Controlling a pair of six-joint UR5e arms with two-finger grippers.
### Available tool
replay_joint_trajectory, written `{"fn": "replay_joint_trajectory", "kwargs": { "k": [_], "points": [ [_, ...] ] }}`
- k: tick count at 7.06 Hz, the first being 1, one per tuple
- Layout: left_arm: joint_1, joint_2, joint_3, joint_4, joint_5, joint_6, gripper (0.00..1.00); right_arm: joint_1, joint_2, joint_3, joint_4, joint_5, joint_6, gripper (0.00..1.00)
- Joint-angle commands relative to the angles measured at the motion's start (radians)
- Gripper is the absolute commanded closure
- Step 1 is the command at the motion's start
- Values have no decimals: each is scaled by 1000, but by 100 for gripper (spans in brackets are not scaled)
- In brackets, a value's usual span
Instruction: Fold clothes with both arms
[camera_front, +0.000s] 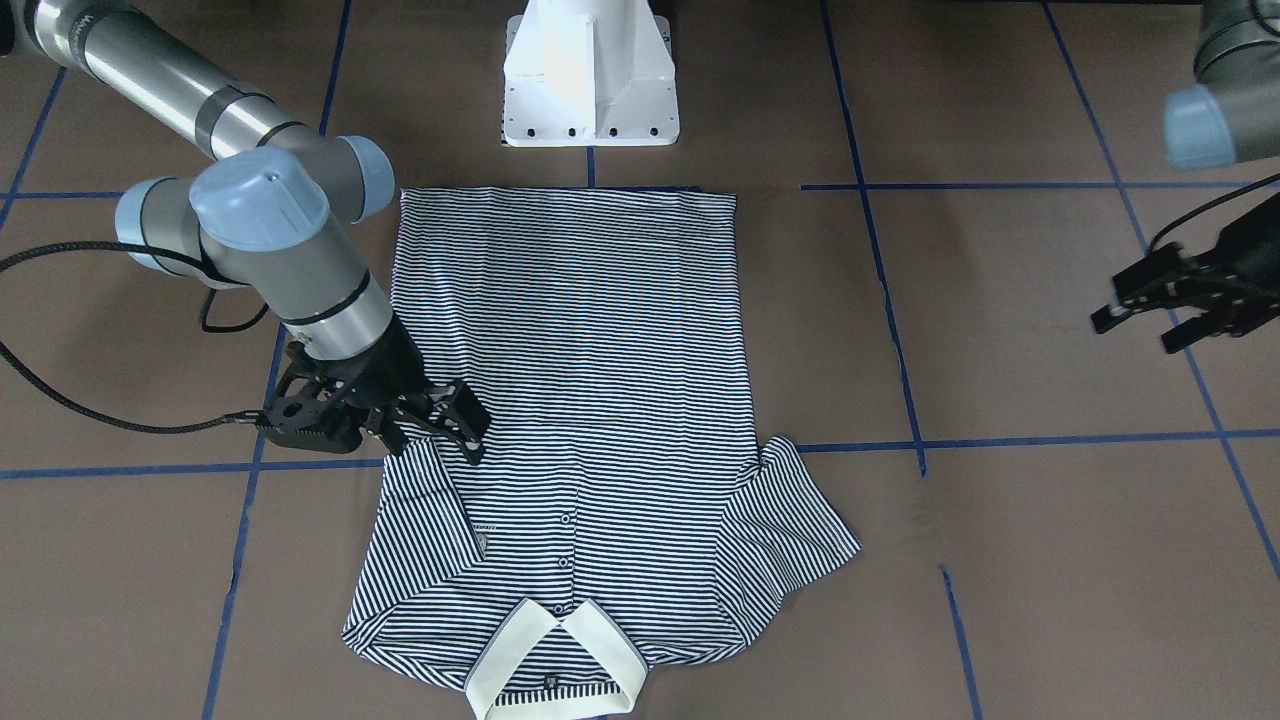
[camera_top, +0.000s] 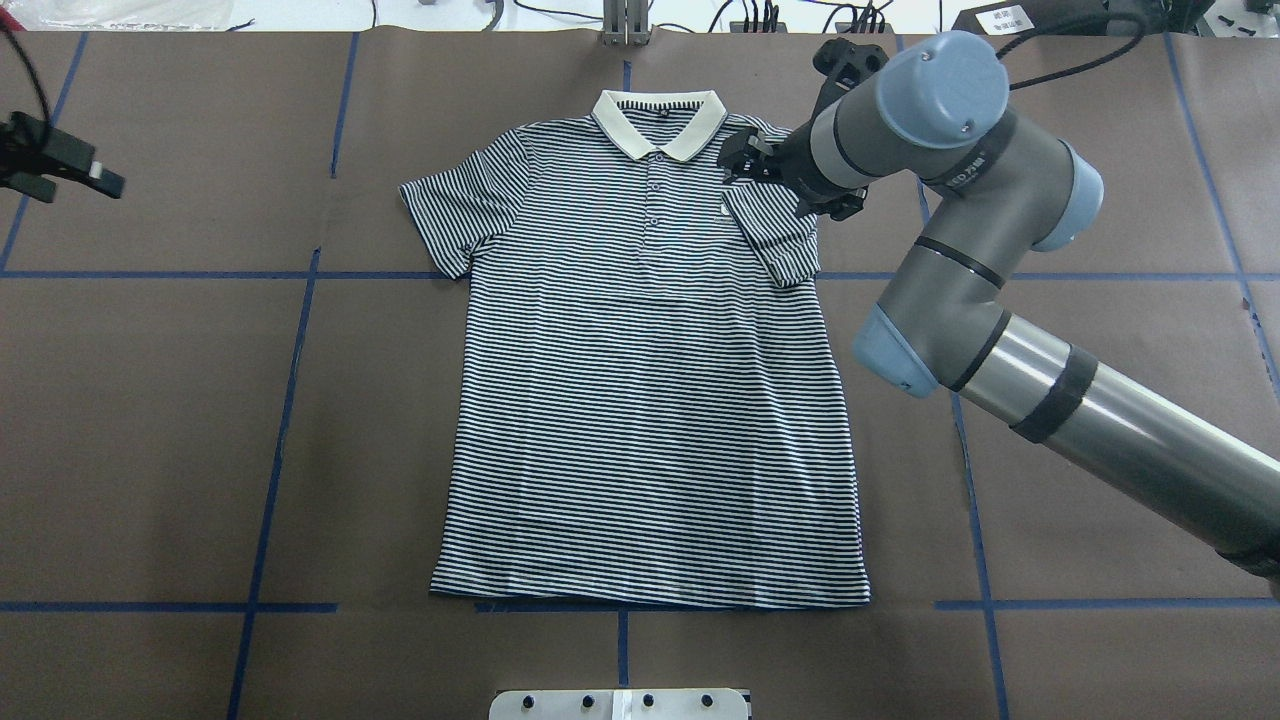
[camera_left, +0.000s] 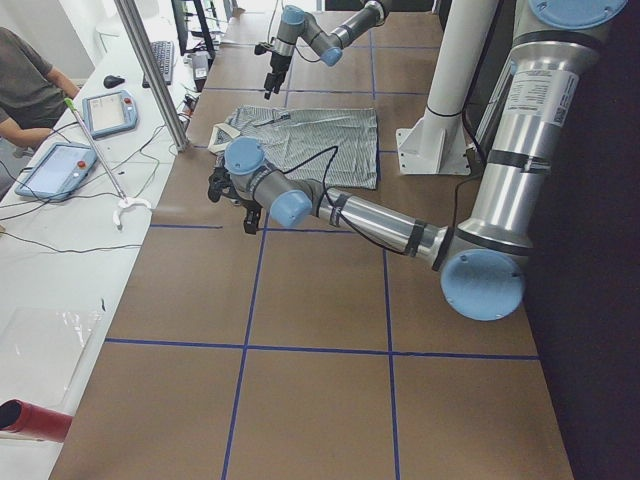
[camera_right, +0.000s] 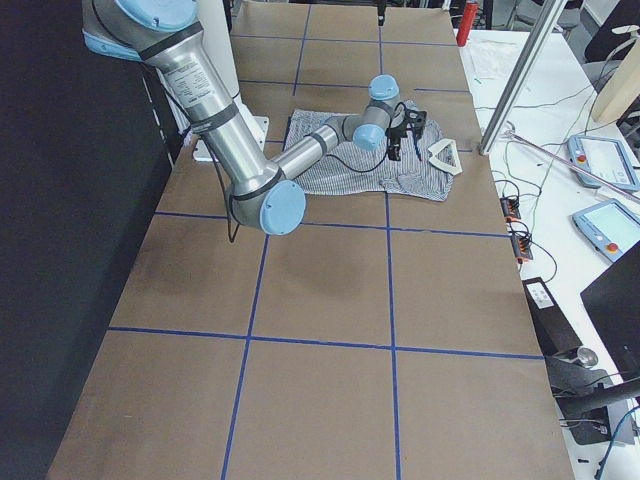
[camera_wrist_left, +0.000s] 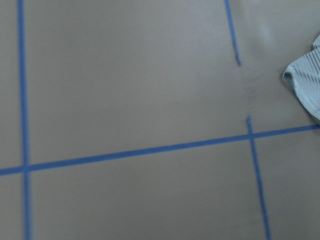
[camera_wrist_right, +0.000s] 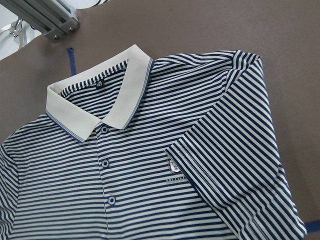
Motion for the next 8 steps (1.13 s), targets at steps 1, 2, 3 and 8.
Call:
{"fn": "replay_joint_trajectory", "kwargs": {
  "k": [1,2,3,8],
  "points": [
    [192,-237,165,-16,201,-241,5,2,-100,120,0,22,0,0],
    [205,-337,310,-48,257,-248,11,4,-140,154,0,27,-2,0],
    [211,-367,430,-180,305,-277,14,4,-160,169,2,27,0,0],
    [288,-484,710,-412,475,-323,41,2,-162,162,0,24,0,0]
  ]
}}
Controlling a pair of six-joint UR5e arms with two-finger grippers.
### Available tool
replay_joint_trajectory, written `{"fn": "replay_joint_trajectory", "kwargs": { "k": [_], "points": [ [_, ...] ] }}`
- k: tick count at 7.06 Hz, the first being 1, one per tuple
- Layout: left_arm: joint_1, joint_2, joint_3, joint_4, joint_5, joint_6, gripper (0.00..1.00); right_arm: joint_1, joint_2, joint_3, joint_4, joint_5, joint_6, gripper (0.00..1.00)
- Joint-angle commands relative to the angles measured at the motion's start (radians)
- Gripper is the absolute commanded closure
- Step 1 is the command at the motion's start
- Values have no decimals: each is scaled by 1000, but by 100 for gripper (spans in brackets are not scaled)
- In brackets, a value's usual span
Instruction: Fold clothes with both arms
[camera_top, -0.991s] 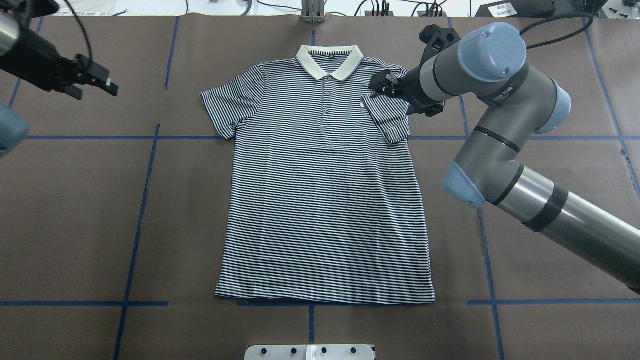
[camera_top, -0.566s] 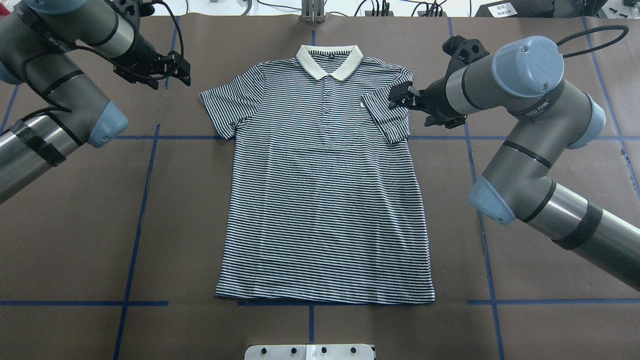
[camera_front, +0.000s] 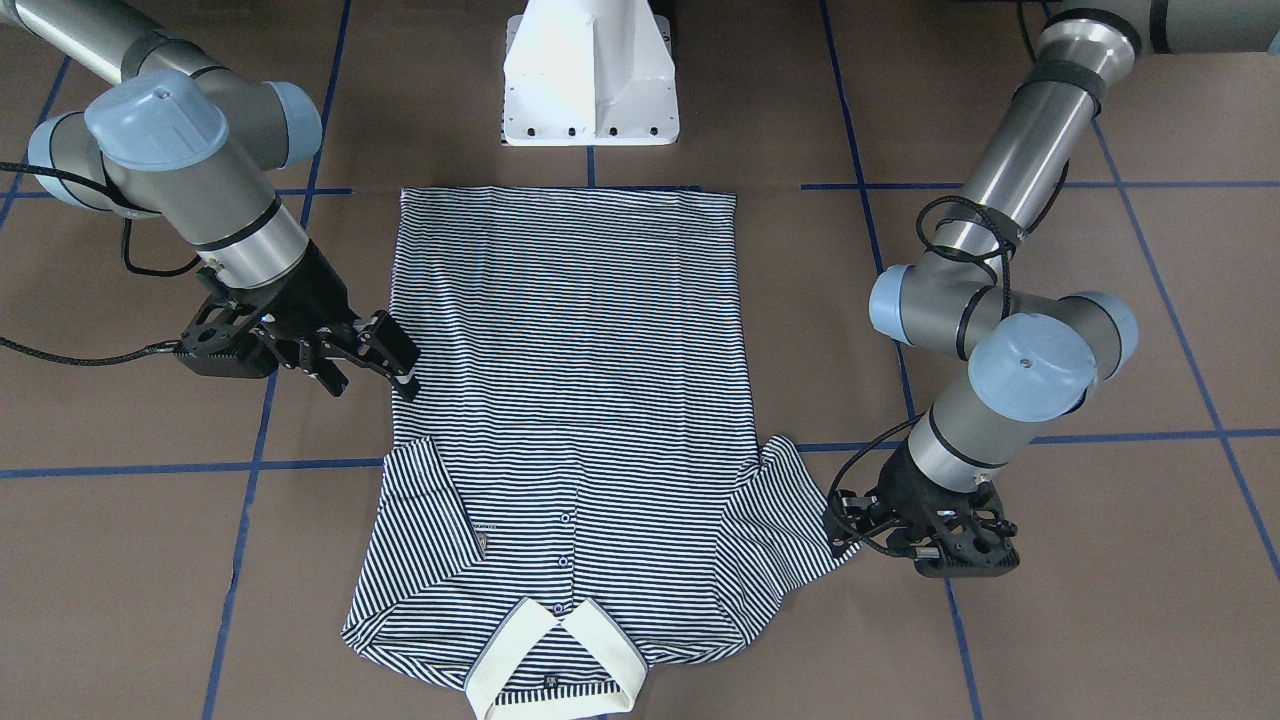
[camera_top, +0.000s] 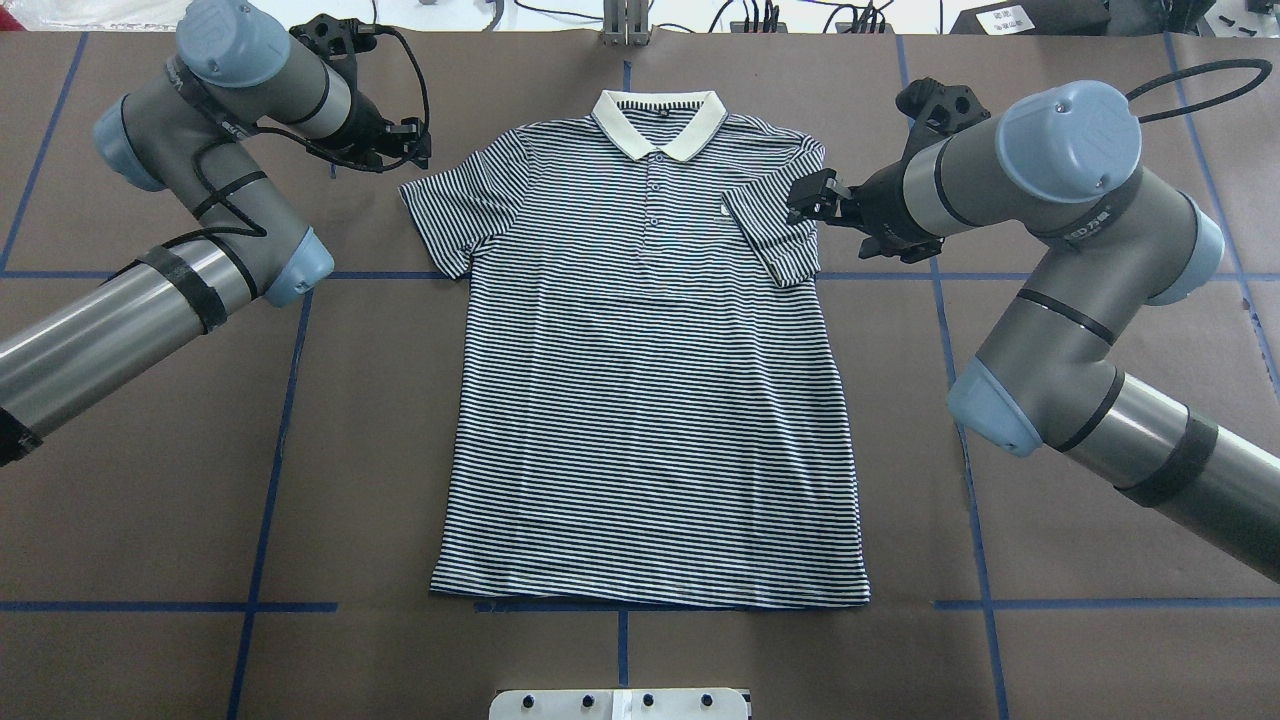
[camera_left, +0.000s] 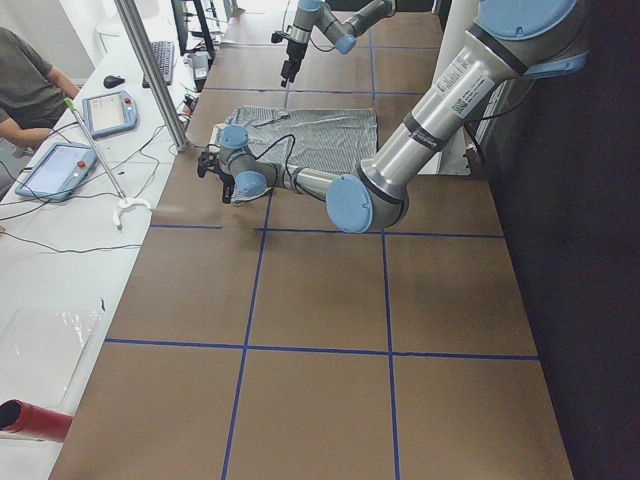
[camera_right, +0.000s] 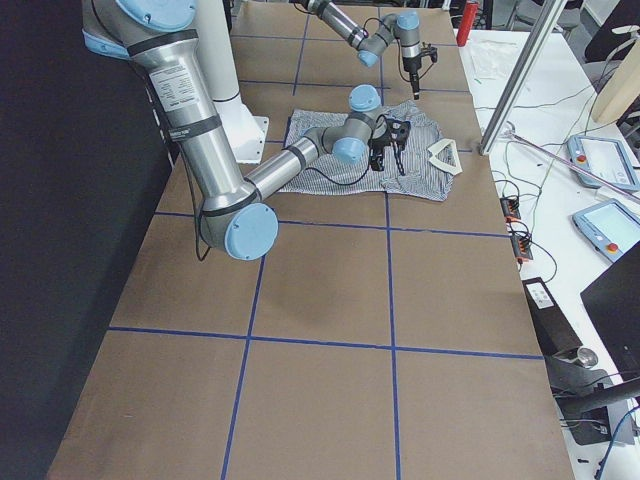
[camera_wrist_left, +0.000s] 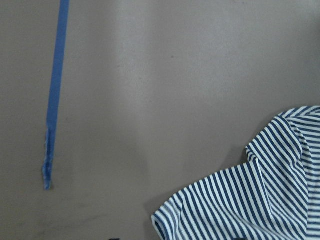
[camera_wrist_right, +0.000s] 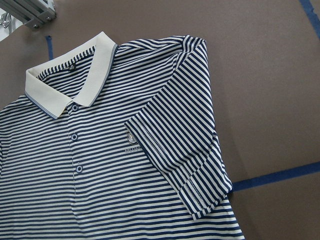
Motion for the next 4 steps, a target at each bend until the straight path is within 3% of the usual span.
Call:
{"fn": "replay_joint_trajectory", "kwargs": {
  "k": [1,4],
  "points": [
    [13,0,15,-16,15,0,47,-1,1,-4,0,-2,0,0],
    [14,11,15,-18,15,1,55,-2,3,-5,0,-2,-2,0]
  ]
}}
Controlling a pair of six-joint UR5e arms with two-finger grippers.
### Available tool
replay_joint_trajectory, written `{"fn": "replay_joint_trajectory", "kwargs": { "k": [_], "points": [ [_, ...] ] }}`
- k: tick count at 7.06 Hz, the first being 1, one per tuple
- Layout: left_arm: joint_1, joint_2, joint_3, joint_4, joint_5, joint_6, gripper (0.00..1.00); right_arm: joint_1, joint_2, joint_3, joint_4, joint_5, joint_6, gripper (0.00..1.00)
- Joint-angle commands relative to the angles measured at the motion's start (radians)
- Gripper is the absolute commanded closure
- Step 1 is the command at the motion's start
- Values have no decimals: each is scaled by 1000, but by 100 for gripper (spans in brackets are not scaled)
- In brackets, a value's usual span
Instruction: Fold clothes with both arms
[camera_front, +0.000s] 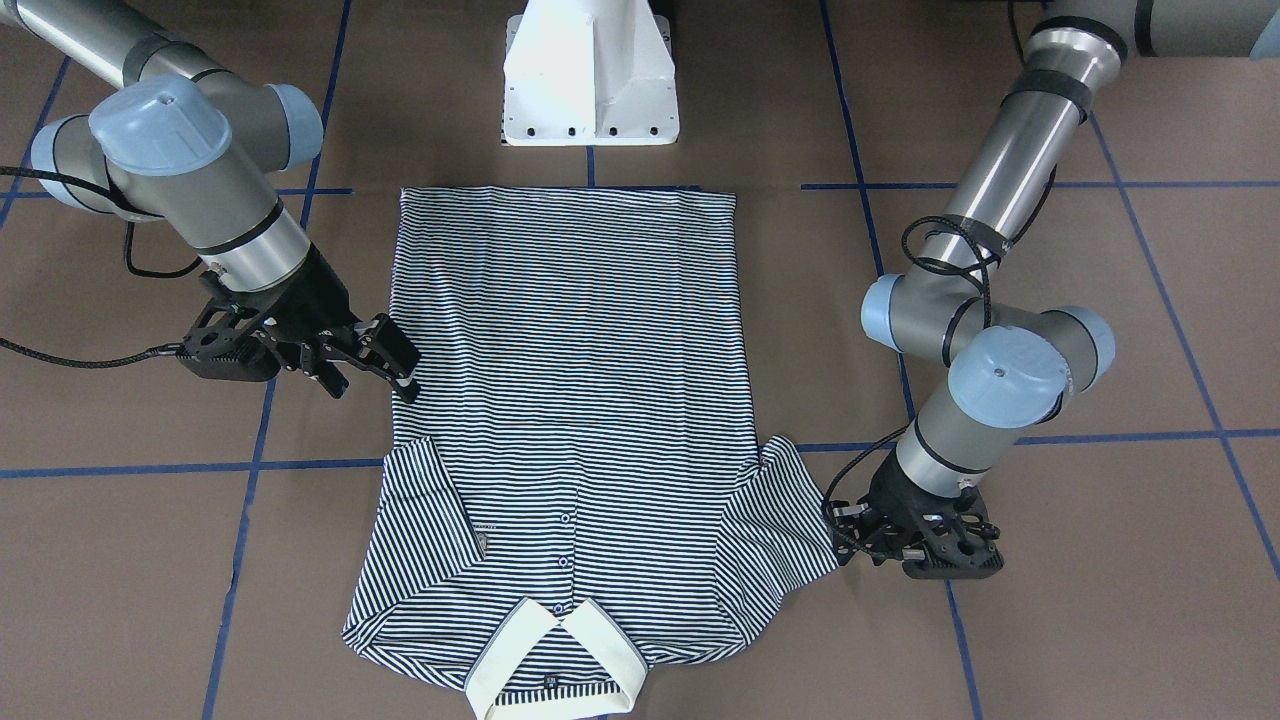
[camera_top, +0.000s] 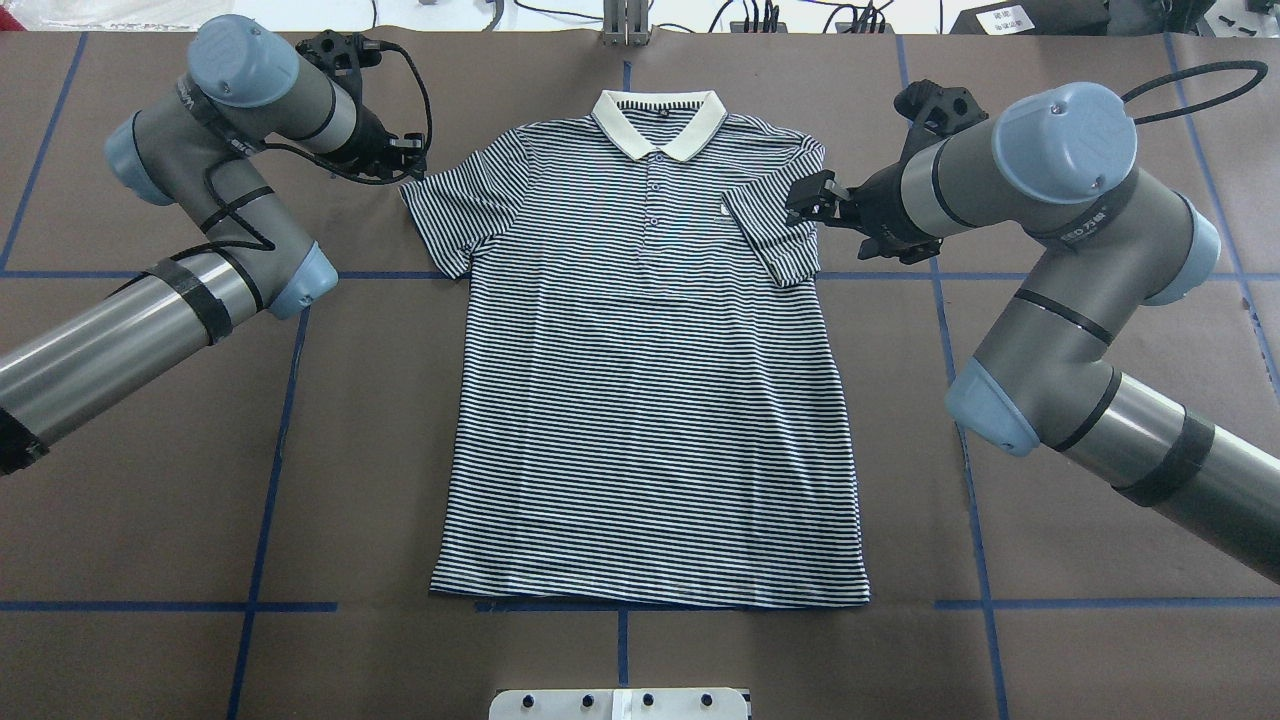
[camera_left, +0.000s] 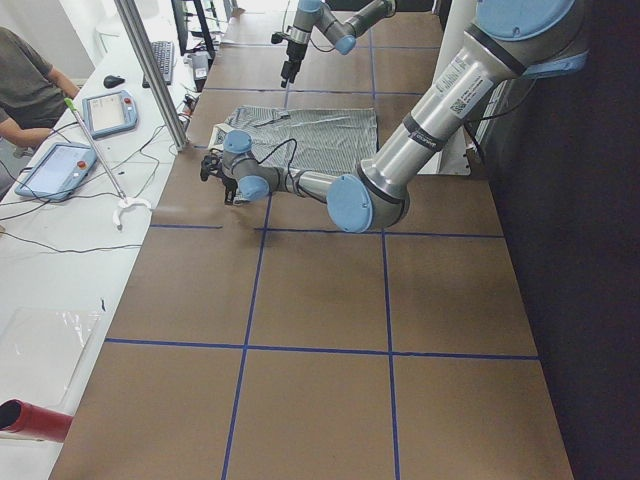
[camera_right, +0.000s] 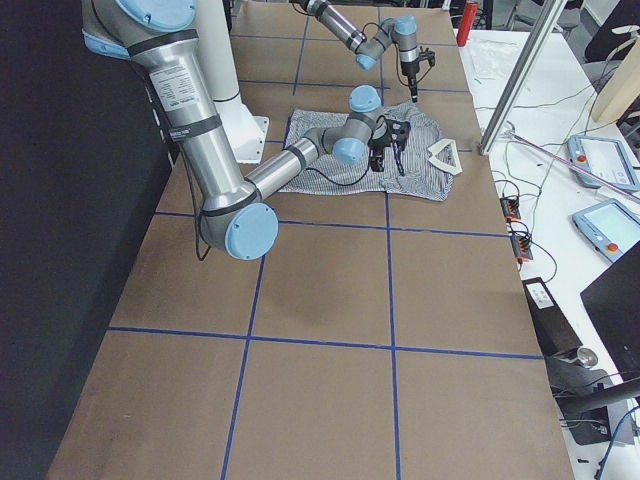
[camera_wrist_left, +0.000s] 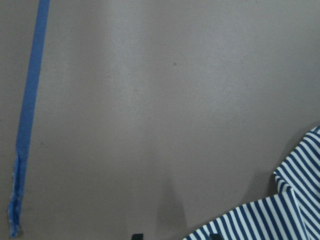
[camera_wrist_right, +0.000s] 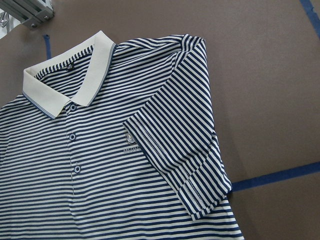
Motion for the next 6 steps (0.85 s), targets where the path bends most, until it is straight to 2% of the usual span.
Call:
{"fn": "replay_joint_trajectory", "kwargs": {
  "k": [1,3,5,6],
  "points": [
    [4,6,-1,-6,0,1,56,0,1,0,0,0,-1,0],
    [7,12,-1,-9,-1,1,58,0,1,0,0,0,-1,0],
    [10,12,-1,-9,-1,1,67,0,1,0,0,0,-1,0],
    [10,12,-1,-9,-1,1,82,1,1,0,0,0,-1,0]
  ]
}}
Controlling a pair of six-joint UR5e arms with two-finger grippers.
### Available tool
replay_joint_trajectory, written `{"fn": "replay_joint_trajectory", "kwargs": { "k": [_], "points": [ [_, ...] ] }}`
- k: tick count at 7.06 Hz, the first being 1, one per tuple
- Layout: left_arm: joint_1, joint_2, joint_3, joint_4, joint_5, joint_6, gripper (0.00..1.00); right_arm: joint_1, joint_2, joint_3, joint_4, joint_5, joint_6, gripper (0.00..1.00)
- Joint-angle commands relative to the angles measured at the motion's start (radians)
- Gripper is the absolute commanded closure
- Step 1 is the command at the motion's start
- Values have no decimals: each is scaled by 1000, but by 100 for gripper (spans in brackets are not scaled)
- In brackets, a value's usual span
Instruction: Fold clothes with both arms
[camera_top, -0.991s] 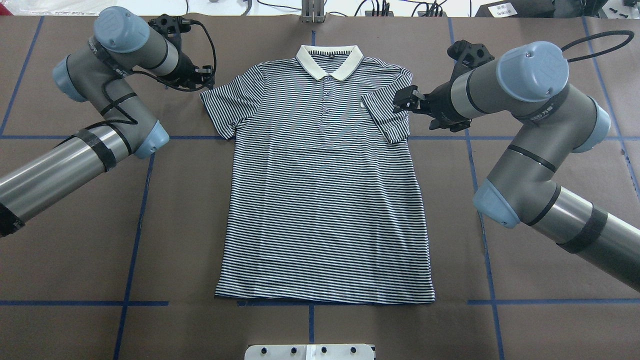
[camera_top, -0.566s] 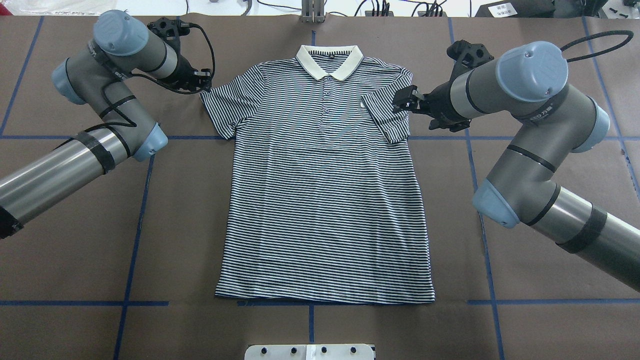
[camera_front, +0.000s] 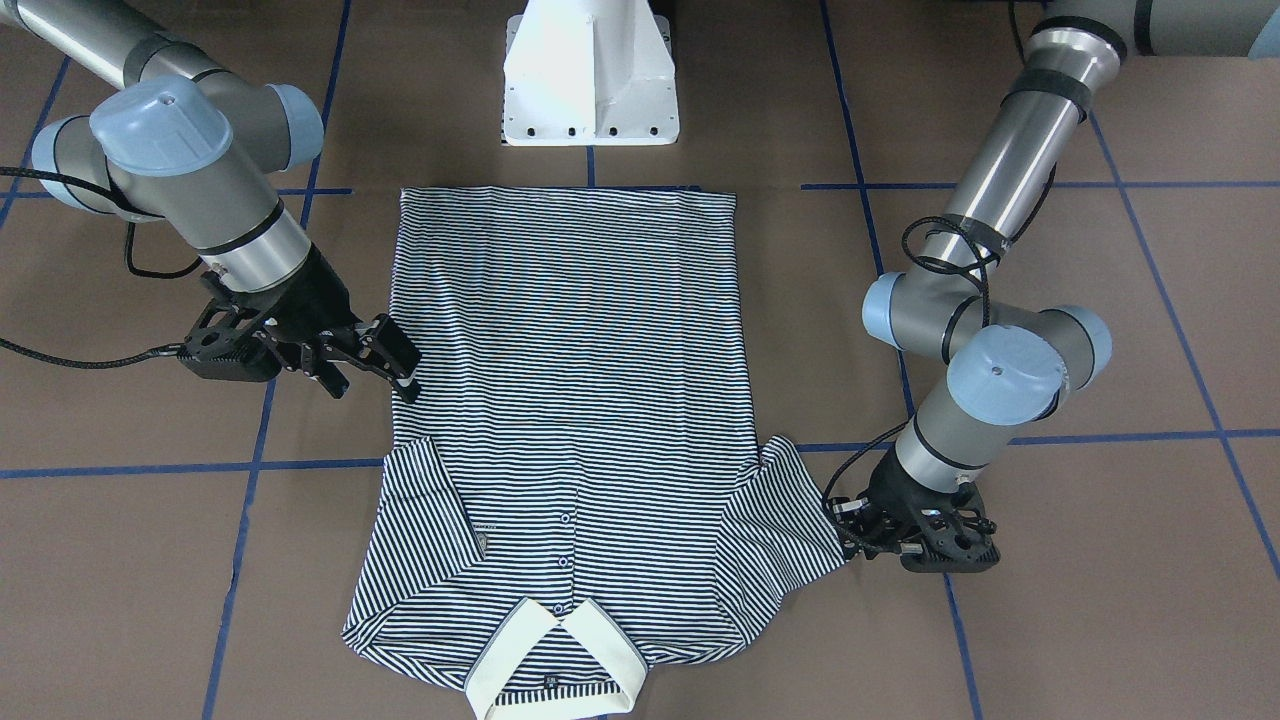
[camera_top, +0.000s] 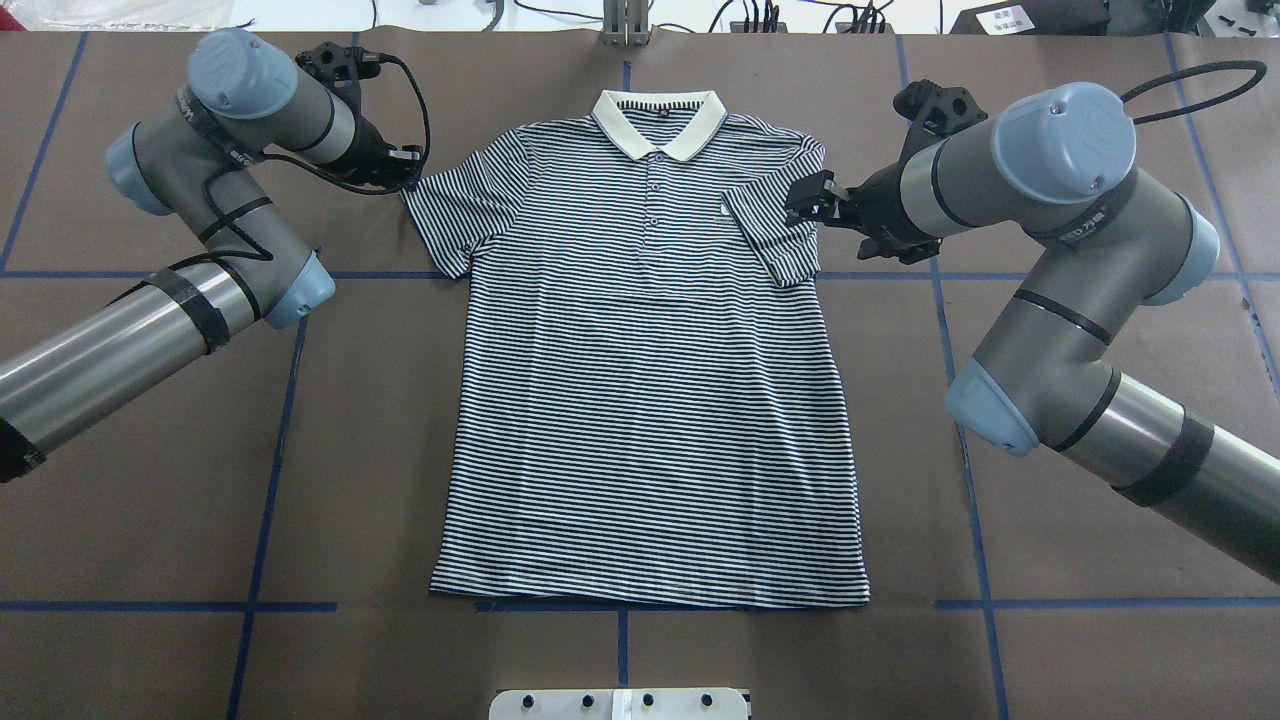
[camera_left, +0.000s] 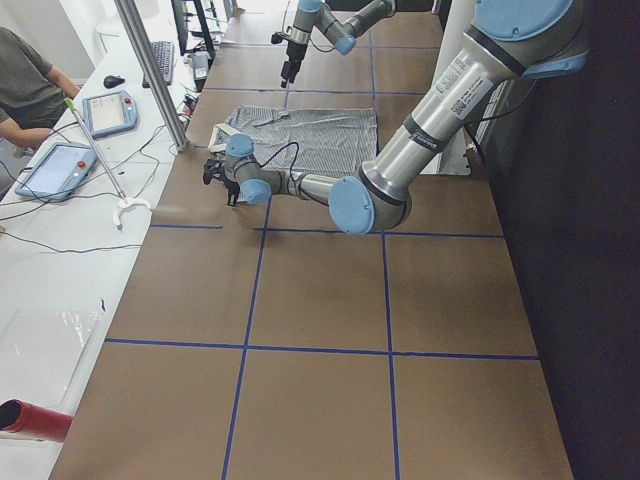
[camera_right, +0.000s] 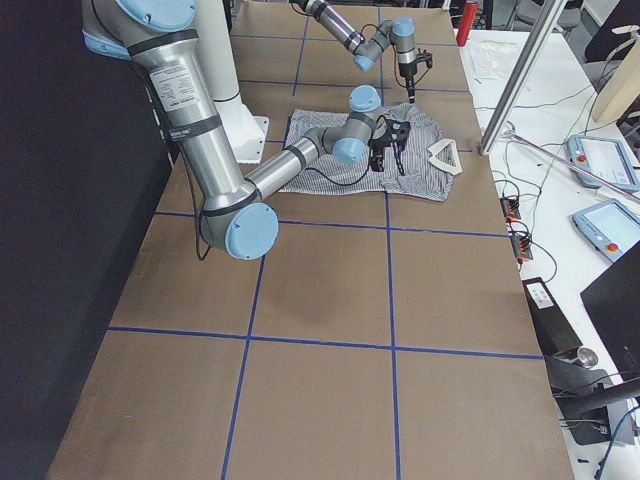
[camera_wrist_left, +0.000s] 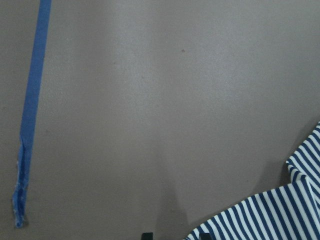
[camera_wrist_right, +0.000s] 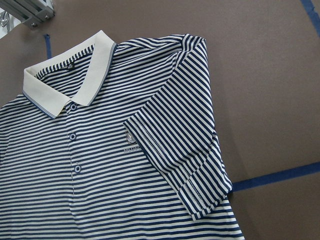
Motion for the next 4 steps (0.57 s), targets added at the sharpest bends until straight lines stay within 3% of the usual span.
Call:
{"fn": "replay_joint_trajectory", "kwargs": {
  "k": [1,3,4],
  "points": [
    [1,2,0,0,0,2,97,1,-2,0,0,0,2,0],
    [-4,2,-30,3,-6,-2,100,0,-5,-2,0,-2,0,0],
    [-7,29,-123,27,-12,-6,100,0,-5,-2,0,-2,0,0]
  ]
}}
